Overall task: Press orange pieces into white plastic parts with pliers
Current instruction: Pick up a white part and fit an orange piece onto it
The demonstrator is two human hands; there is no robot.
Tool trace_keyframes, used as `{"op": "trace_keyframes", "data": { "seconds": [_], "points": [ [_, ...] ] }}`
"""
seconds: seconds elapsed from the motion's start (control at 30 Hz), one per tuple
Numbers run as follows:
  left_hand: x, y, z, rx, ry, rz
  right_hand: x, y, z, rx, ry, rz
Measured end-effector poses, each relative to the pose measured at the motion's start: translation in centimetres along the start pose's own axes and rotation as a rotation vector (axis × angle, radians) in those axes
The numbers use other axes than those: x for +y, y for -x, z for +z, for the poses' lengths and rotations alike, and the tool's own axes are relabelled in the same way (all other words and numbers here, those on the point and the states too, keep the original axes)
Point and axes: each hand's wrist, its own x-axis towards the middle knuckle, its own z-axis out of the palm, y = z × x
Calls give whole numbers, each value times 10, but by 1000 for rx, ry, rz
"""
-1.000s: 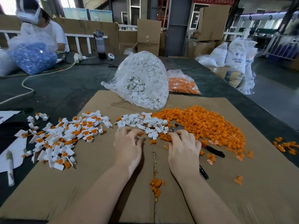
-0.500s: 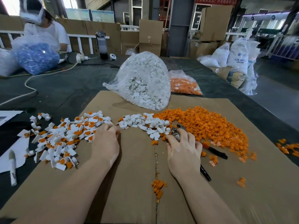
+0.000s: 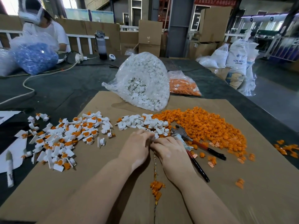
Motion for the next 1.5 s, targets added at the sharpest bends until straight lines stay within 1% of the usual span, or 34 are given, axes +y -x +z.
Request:
{"op": "trace_keyframes", "data": {
  "seconds": [0.1, 0.2, 0.4, 0.53, 0.67, 0.83, 1.03, 1.17, 1.27, 1.4, 1.5],
  "points": [
    [1, 3, 0, 54, 40, -52, 1, 2, 1, -34, -94, 48],
    [3, 5, -2, 67, 54, -80, 1, 4, 1, -10, -144, 90],
    [8, 12, -1, 10, 112, -10, -1, 5, -4, 1, -184, 121],
    [11, 15, -1, 45, 183, -3, -1, 6, -8, 79, -220, 151],
    [13, 22, -1, 113, 195, 9, -1, 6, -10, 124, -256, 203],
    [15, 23, 0, 186, 222, -78, 1, 7, -9, 128, -321, 300],
    [17, 23, 1, 142, 186, -21, 1, 7, -11, 147, -374, 370],
    [14, 23, 3, 105, 219, -56, 4, 7, -11, 171, -475, 453],
    [15, 24, 5, 86, 206, -45, 4, 7, -12, 179, -503, 478],
    [14, 23, 6, 110, 155, -25, 5, 8, -11, 189, -530, 498],
    [15, 23, 4, 128, 170, -1, 5, 7, -10, 189, -542, 507]
  ]
}}
